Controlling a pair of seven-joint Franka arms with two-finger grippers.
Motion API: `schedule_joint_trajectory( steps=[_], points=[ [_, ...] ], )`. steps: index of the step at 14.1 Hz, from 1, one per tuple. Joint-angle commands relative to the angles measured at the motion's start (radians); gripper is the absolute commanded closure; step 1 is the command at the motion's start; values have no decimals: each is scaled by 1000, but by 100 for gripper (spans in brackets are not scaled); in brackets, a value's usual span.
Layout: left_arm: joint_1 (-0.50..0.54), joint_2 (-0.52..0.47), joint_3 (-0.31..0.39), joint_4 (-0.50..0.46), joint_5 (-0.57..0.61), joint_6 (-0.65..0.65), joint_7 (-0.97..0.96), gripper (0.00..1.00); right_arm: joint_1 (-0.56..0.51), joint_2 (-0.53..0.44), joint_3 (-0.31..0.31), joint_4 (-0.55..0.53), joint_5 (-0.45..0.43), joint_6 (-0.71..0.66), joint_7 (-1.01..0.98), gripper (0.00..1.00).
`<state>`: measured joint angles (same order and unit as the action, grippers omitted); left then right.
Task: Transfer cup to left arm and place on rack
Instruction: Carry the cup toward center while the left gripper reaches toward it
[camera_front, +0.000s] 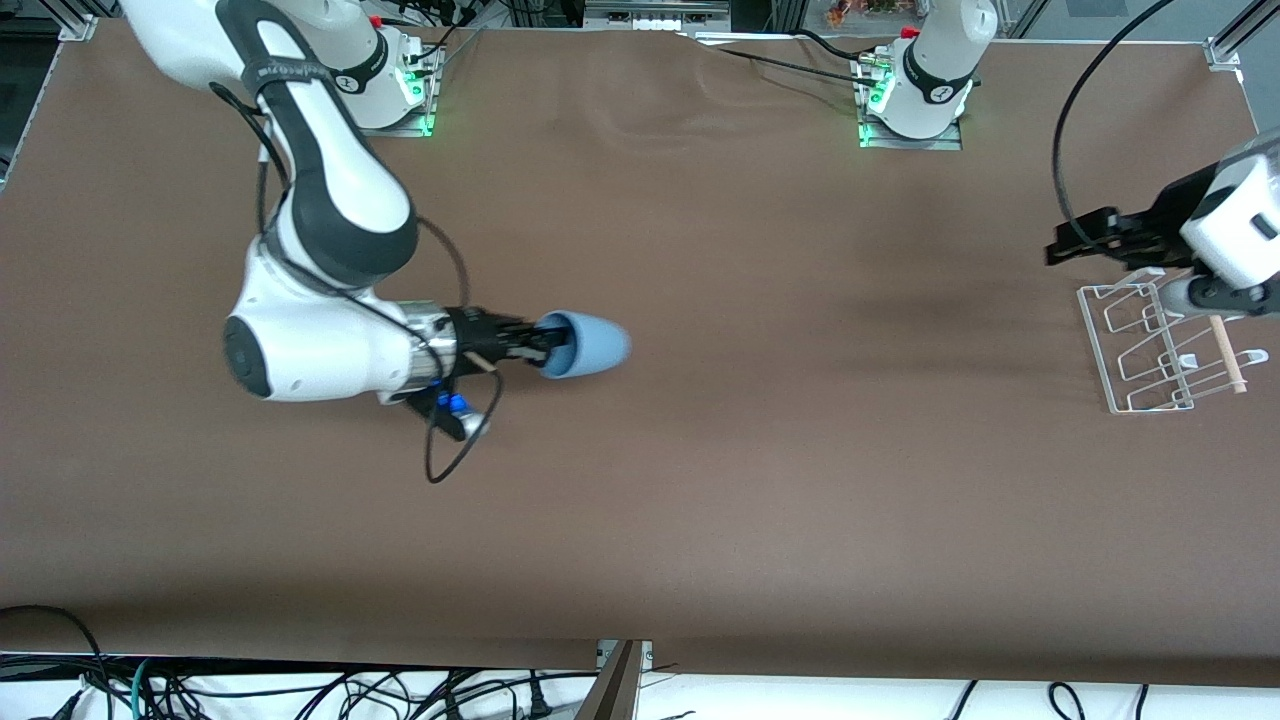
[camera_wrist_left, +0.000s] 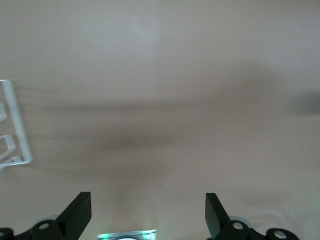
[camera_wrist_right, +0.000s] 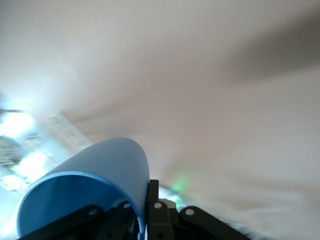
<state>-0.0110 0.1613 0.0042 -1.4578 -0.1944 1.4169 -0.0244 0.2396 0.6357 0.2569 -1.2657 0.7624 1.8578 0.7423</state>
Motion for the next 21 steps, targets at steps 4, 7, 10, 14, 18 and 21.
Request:
schedule_joint_trajectory(
  steps=[4, 7, 10, 14, 18, 21],
  points=[
    [-20, 32, -81, 11, -92, 68, 383, 0, 199, 19, 13, 19, 222, 376, 253, 100],
    [-20, 50, -153, 2, -105, 137, 717, 0, 317, 19, 13, 19, 262, 577, 356, 100],
    [-18, 50, -204, -19, -103, 204, 930, 0, 372, 21, 12, 19, 265, 676, 394, 100],
    [-18, 50, -233, -44, -97, 266, 1188, 0, 383, 19, 12, 19, 264, 690, 394, 100],
    [-18, 63, -268, -76, -89, 381, 1403, 0, 382, 21, 12, 17, 264, 690, 394, 100],
    [-18, 73, -306, -78, -91, 447, 1454, 0, 382, 21, 12, 17, 264, 690, 391, 100]
  ],
)
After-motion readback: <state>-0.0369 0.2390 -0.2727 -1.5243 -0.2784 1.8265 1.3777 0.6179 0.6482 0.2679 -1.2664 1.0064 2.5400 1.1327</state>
